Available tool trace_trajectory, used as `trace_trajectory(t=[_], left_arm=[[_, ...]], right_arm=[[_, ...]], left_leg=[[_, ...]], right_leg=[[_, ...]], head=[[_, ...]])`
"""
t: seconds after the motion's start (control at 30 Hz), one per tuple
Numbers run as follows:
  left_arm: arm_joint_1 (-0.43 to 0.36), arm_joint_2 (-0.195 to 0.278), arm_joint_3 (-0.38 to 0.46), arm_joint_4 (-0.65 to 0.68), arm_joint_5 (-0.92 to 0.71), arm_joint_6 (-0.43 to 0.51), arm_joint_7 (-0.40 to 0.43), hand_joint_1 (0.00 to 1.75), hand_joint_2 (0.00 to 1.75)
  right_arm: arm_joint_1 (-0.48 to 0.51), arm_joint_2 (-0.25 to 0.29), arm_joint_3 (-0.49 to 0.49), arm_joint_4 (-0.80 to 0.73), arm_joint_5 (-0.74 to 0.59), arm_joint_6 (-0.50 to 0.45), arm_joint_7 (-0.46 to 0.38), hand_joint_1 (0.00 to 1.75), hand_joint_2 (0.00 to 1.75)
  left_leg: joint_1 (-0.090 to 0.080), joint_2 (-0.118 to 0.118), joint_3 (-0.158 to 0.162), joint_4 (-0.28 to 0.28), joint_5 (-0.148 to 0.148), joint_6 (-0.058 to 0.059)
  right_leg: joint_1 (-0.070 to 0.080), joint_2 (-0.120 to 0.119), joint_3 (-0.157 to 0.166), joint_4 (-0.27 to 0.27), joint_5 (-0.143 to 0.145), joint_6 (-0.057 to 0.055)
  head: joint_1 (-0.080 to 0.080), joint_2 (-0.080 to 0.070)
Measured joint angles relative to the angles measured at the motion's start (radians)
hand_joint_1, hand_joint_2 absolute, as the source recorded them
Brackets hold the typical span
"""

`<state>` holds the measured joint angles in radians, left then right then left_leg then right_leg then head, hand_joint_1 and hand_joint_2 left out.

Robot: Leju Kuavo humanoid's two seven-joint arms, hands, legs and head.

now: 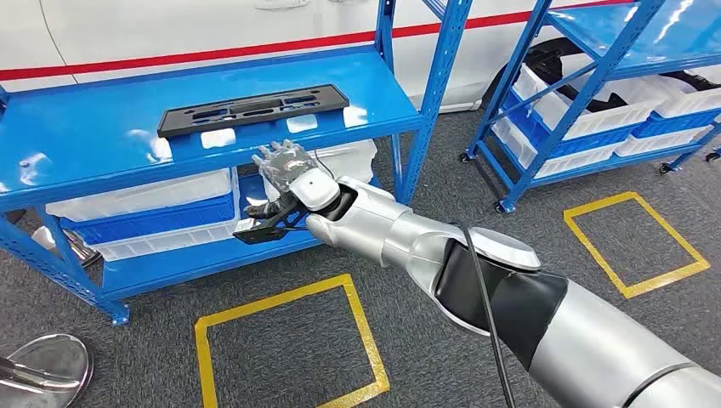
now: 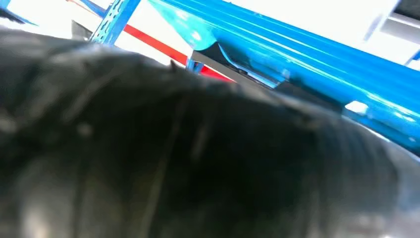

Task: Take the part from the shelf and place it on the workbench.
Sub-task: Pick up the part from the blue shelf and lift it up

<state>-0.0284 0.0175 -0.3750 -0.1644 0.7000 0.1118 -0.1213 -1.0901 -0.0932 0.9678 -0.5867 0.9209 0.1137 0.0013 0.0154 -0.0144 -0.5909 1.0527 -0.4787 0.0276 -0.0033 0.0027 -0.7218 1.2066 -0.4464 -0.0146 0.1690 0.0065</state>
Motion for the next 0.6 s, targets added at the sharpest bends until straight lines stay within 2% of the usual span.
trace_trajectory(t=[0.03, 0.07, 0.1, 0.13, 0.2, 0.27, 0.3, 0.33, 0.4, 0.43, 0.47, 0.5, 0.53, 0.57, 0.6], left_arm=[[0.0, -0.001, 0.0, 0.0, 0.0, 0.0, 0.0, 0.0, 0.0], [0.0, -0.003, 0.0, 0.0, 0.0, 0.0, 0.0, 0.0, 0.0], [0.0, -0.004, -0.001, 0.0, 0.0, 0.001, 0.001, 0.0, 0.0], [-0.001, -0.006, -0.001, 0.0, 0.0, 0.002, 0.002, 0.0, 0.0], [-0.002, -0.007, -0.002, 0.0, 0.001, 0.004, 0.004, 0.0, 0.0], [-0.003, -0.006, -0.003, 0.0, 0.002, 0.007, 0.005, 0.0, 0.0], [-0.003, -0.005, -0.003, 0.0, 0.002, 0.007, 0.006, 0.0, 0.0], [-0.003, -0.005, -0.003, 0.0, 0.002, 0.008, 0.007, 0.0, 0.0], [-0.003, -0.004, -0.003, 0.0, 0.003, 0.008, 0.008, 0.0, 0.0], [-0.002, -0.004, -0.003, 0.0, 0.004, 0.008, 0.009, 0.0, 0.0], [-0.001, -0.003, -0.003, 0.0, 0.005, 0.008, 0.009, 0.0, 0.0], [-0.001, -0.002, -0.003, 0.0, 0.006, 0.008, 0.01, 0.0, 0.0], [0.0, -0.001, -0.003, 0.0, 0.006, 0.008, 0.01, 0.0, 0.0], [0.001, -0.001, -0.003, 0.0, 0.007, 0.008, 0.01, 0.0, 0.0], [0.001, 0.0, -0.003, 0.0, 0.009, 0.008, 0.01, 0.0, 0.0]], right_arm=[[-0.002, -0.002, -0.001, 0.002, 0.0, -0.001, 0.001, 0.0, 0.0], [-0.003, -0.004, -0.002, 0.004, 0.0, -0.002, 0.002, 0.0, 0.0], [-0.007, -0.007, -0.005, 0.009, 0.0, -0.003, 0.004, 0.0, 0.0], [-0.01, -0.01, -0.007, 0.013, 0.001, -0.005, 0.006, 0.0, 0.0], [-0.017, -0.013, -0.012, 0.021, 0.002, -0.006, 0.007, 0.0, 0.0], [-0.025, -0.017, -0.02, 0.026, 0.004, -0.007, 0.008, 0.0, 0.0], [-0.029, -0.019, -0.023, 0.028, 0.005, -0.007, 0.008, 0.0, 0.0], [-0.032, -0.019, -0.025, 0.031, 0.006, -0.006, 0.008, 0.0, 0.0], [-0.031, -0.02, -0.026, 0.036, 0.01, -0.004, 0.008, 0.0, 0.0], [-0.027, -0.02, -0.026, 0.038, 0.012, -0.004, 0.007, 0.0, 0.0], [-0.023, -0.02, -0.026, 0.04, 0.013, -0.003, 0.007, 0.0, 0.0], [-0.021, -0.02, -0.026, 0.041, 0.014, -0.003, 0.007, 0.0, 0.0], [-0.021, -0.02, -0.026, 0.042, 0.014, -0.003, 0.007, 0.0, 0.0], [-0.023, -0.019, -0.026, 0.043, 0.015, -0.003, 0.007, 0.0, 0.0], [-0.025, -0.019, -0.026, 0.044, 0.015, -0.001, 0.007, 0.0, 0.0]], left_leg=[[0.001, -0.001, 0.004, -0.001, -0.004, 0.0], [0.0, -0.001, 0.008, -0.004, -0.005, -0.001], [0.001, -0.002, 0.014, -0.007, -0.009, -0.004], [0.003, -0.002, 0.017, -0.012, -0.011, -0.007], [0.006, 0.0, 0.025, -0.024, -0.012, -0.016], [0.003, 0.005, 0.027, -0.02, -0.021, -0.024], [0.002, 0.007, 0.015, 0.005, -0.033, -0.028], [0.004, 0.009, -0.013, 0.054, -0.052, -0.031], [0.007, 0.009, -0.089, 0.179, -0.085, -0.041], [0.008, 0.009, -0.121, 0.221, -0.085, -0.047], [0.009, 0.01, -0.136, 0.225, -0.062, -0.051], [0.011, 0.01, -0.134, 0.192, -0.02, -0.055], [0.013, 0.012, -0.119, 0.132, 0.029, -0.059], [0.013, 0.014, -0.1, 0.08, 0.062, -0.061], [0.014, 0.015, -0.083, 0.035, 0.076, -0.058]], right_leg=[[0.004, 0.001, 0.012, -0.037, 0.02, -0.009], [0.007, 0.001, 0.02, -0.054, 0.029, -0.015], [0.015, 0.0, 0.037, -0.097, 0.051, -0.026], [0.021, 0.0, 0.047, -0.119, 0.056, -0.034], [0.027, -0.002, 0.06, -0.141, 0.052, -0.039], [0.018, -0.005, 0.094, -0.188, 0.043, -0.04], [0.012, -0.006, 0.113, -0.212, 0.039, -0.04], [0.006, -0.007, 0.129, -0.229, 0.035, -0.039], [0.004, -0.006, 0.143, -0.232, 0.026, -0.04], [0.003, -0.005, 0.15, -0.23, 0.018, -0.038], [0.002, -0.004, 0.159, -0.225, 0.008, -0.035], [-0.001, -0.003, 0.167, -0.218, -0.004, -0.03], [-0.003, -0.003, 0.174, -0.207, -0.018, -0.023], [-0.004, -0.003, 0.176, -0.195, -0.032, -0.016], [-0.003, -0.002, 0.174, -0.182, -0.043, -0.009]], head=[[0.0, 0.0], [-0.001, 0.0], [-0.001, 0.0], [0.0, 0.0], [0.002, 0.0], [0.002, 0.0], [0.001, 0.0], [0.001, 0.0], [0.001, 0.0], [0.001, 0.0], [0.001, 0.0], [0.001, 0.0], [0.001, 0.0], [0.0, 0.0], [0.0, 0.0]])
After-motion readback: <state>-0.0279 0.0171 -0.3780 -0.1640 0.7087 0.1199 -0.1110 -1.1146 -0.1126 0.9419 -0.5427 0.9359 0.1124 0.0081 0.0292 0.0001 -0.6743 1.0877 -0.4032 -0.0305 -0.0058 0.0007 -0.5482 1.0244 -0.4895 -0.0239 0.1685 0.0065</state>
